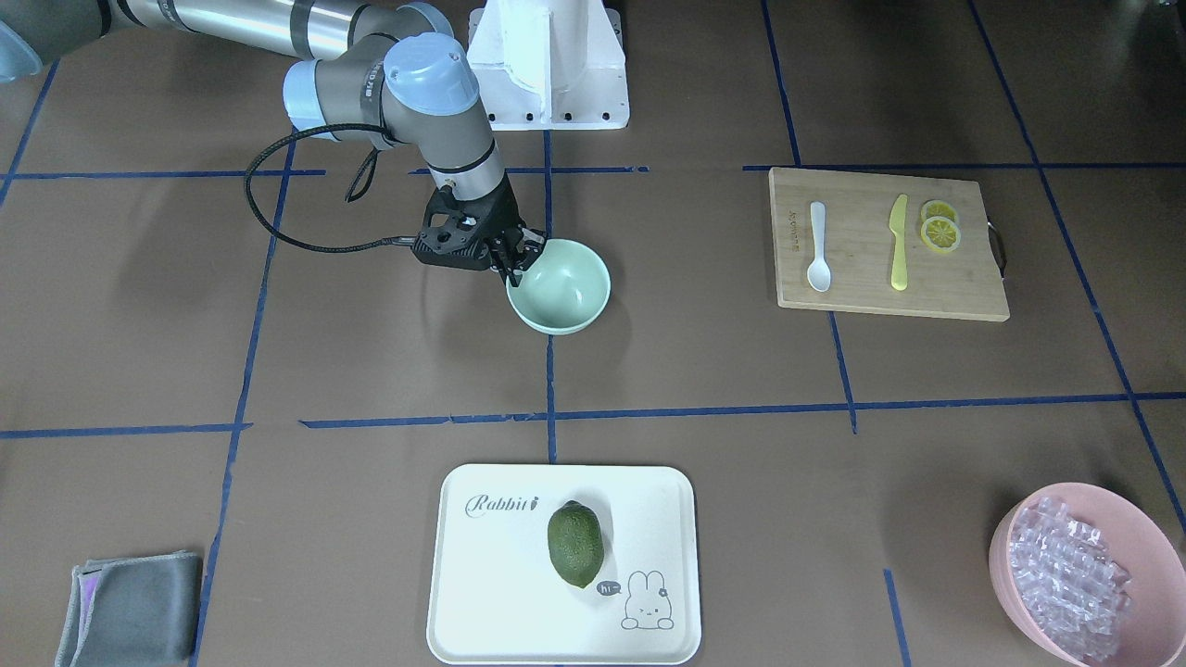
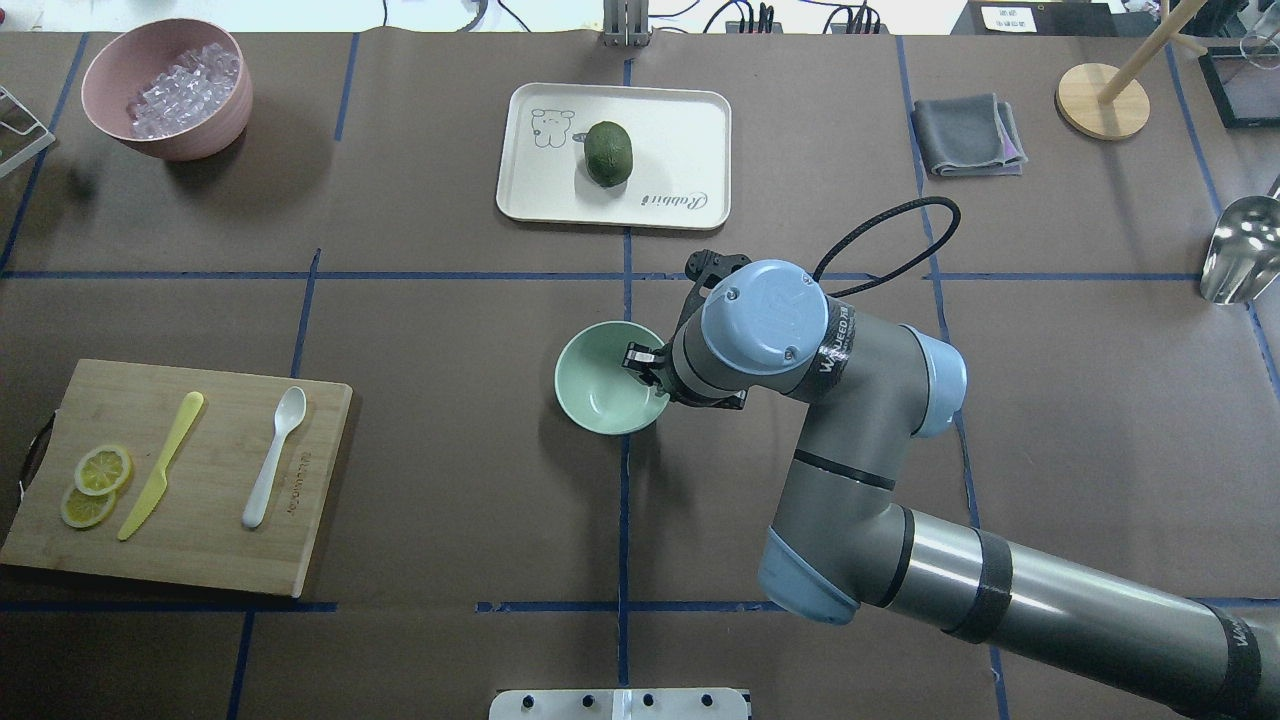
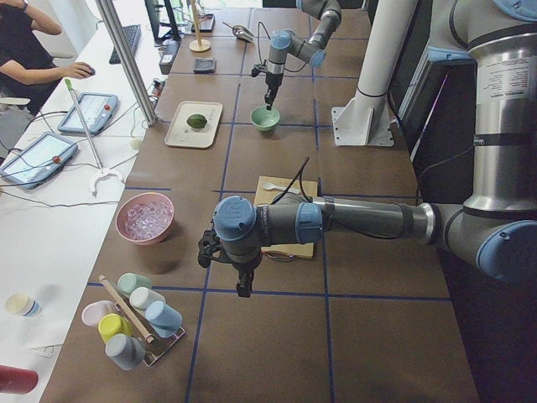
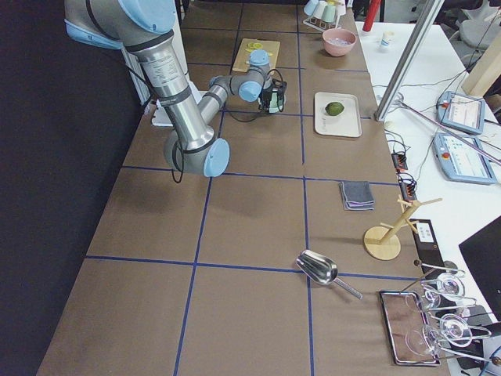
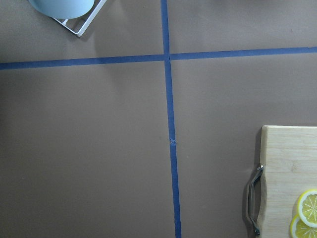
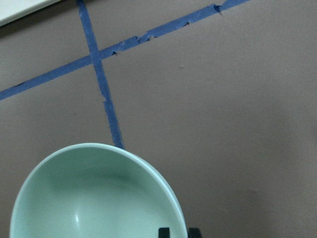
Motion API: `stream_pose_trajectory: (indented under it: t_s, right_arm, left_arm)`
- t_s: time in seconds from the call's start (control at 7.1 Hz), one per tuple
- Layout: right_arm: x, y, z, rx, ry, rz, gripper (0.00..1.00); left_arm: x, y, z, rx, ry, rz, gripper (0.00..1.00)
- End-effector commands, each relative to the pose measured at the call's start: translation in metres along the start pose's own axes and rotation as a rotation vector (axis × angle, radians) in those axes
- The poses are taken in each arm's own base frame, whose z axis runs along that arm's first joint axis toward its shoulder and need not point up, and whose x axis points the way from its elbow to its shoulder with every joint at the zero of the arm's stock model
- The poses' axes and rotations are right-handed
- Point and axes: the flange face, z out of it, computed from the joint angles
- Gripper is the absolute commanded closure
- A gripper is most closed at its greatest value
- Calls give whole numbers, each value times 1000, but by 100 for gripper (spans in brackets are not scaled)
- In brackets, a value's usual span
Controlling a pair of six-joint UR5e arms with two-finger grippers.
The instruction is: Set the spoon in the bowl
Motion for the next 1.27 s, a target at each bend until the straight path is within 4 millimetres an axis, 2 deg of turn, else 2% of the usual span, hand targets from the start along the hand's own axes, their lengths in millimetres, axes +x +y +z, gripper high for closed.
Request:
stream_pose_trajectory:
  t_s: [0.0,0.28,0.42,0.56,0.7,0.85,0.99,1.13]
  right_arm:
    - [0,0,-1,3,-2,0,0]
    - [-3,1,-6,3,-10,-1,0]
    - [-2,0,-13,7,9,3,0]
    - [-3,-2,-26,10,20,8,0]
    - [-2,-2,-37,17,50,17,0]
    - [2,-6,-50,23,71,17,0]
    - [3,-8,-54,24,83,23,0]
    - [6,-17,-57,26,87,11,0]
  left_arm:
    - [0,-1,-1,1,0,1,0]
    - [3,-2,-3,6,-2,7,0]
    - [24,-8,-24,44,-42,-2,0]
    - [59,-7,-50,97,-91,-61,0]
    - [105,-7,-52,100,-84,-37,0]
    - [149,-8,-41,79,-69,-37,0]
    - [203,-7,-25,50,-49,-33,0]
    - [248,-5,-15,30,-23,-53,0]
